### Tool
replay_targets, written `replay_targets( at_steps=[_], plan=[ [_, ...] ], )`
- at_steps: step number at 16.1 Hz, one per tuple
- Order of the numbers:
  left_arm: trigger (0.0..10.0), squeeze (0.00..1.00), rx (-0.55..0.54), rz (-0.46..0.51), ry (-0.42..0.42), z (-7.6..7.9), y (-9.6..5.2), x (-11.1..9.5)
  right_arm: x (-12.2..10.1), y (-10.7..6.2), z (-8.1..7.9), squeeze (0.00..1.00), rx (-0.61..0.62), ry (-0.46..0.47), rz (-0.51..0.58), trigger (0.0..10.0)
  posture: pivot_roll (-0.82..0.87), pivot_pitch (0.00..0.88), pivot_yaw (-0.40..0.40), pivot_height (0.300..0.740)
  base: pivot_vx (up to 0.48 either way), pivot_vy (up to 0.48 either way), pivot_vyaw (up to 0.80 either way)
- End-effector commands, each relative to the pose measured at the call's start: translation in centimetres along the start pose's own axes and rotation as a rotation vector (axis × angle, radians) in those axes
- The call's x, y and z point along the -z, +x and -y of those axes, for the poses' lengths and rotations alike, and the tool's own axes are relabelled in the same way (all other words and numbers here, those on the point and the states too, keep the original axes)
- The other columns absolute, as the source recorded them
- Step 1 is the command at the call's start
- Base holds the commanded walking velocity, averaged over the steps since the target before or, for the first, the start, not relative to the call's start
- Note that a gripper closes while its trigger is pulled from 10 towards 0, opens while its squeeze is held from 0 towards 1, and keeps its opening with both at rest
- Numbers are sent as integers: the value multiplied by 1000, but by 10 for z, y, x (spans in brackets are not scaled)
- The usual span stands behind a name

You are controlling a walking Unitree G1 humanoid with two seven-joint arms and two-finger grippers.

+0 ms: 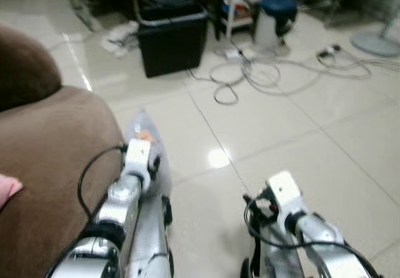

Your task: Move the pillow to the sofa from floor

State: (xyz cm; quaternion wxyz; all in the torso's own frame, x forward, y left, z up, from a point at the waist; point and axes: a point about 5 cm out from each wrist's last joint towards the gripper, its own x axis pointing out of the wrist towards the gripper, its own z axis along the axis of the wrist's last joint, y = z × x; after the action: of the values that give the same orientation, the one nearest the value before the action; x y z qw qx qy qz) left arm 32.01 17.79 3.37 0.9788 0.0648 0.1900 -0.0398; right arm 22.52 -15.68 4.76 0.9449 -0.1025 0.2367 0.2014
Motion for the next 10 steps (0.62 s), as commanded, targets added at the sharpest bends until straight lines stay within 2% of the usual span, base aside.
replay_targets(
  at_steps=[1, 4, 6, 10],
  plan=[
    [10000, 1000, -23, -32, -18, -5, 0, 4, 0, -4, 0, 0, -1, 13, -6, 10000, 39, 156, 30, 537, 0, 0, 0],
    [10000, 1000, -11, -62, -43, -3, 2, 5, -4, -9, -5, 0, -8, 12, -10, 10000, 23, 173, 40, 537, 0, 0, 0],
    [10000, 1000, -38, -86, 3, -6, 3, 7, -7, -12, -9, 0, -24, -1, -10, 10000, 9, 186, 40, 537, 0, 0, 0],
    [10000, 1000, -155, -47, 3, -19, 7, -7, -13, -16, -16, 0, -60, -18, 2, 10000, -15, 211, 36, 537, 0, 0, 0]
  ],
)
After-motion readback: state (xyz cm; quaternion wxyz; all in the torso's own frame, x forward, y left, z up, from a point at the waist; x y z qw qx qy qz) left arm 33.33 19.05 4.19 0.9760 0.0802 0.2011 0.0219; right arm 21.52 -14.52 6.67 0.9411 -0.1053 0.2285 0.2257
